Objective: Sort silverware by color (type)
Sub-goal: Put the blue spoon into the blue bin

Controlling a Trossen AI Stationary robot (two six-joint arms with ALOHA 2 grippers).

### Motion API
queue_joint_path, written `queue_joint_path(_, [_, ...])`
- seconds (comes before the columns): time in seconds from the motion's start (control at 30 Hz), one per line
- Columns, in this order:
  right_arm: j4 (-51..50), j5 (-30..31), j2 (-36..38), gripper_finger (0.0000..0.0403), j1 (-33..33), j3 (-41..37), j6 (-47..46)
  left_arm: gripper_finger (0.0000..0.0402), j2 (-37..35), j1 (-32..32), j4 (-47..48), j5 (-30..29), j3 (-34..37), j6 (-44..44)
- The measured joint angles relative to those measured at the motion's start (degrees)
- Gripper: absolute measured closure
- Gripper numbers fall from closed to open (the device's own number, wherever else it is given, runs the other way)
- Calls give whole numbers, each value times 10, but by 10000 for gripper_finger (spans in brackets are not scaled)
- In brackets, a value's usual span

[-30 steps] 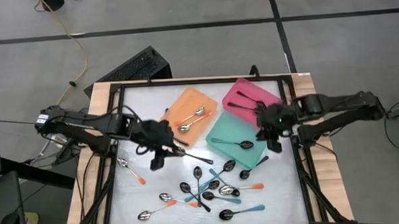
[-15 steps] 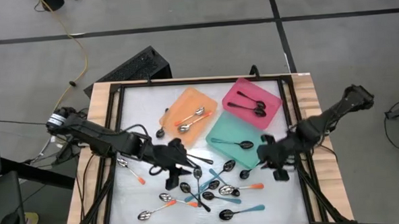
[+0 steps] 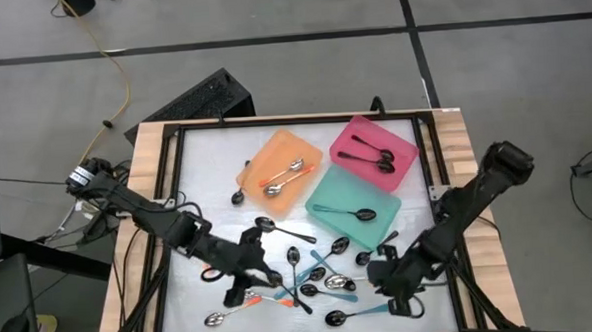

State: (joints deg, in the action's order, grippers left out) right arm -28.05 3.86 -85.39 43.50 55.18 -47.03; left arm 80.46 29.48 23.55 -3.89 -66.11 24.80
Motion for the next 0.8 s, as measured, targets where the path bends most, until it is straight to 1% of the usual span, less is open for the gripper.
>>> queue_joint_path(0.1, [33, 0, -33, 315, 0, 1, -6, 283, 0, 22, -1, -19, 0, 6])
queue_joint_path(0.2, [36, 5, -62, 315, 0, 16, -4, 283, 1, 41, -1, -45, 0, 10])
queue_joint_path(0.3, [40, 14, -95, 315, -1, 42, 21, 283, 2, 55, 2, -60, 0, 12])
queue_joint_path(0.43, [30, 14, -149, 315, 0, 86, 80, 283, 2, 60, 1, -75, 0, 25])
queue_joint_path(0.53, [9, 12, -181, 315, 0, 124, 114, 283, 2, 60, 1, -75, 0, 38])
queue_joint_path(0.8, [-20, 14, -233, 315, 0, 205, 130, 283, 2, 60, 14, -93, 0, 28])
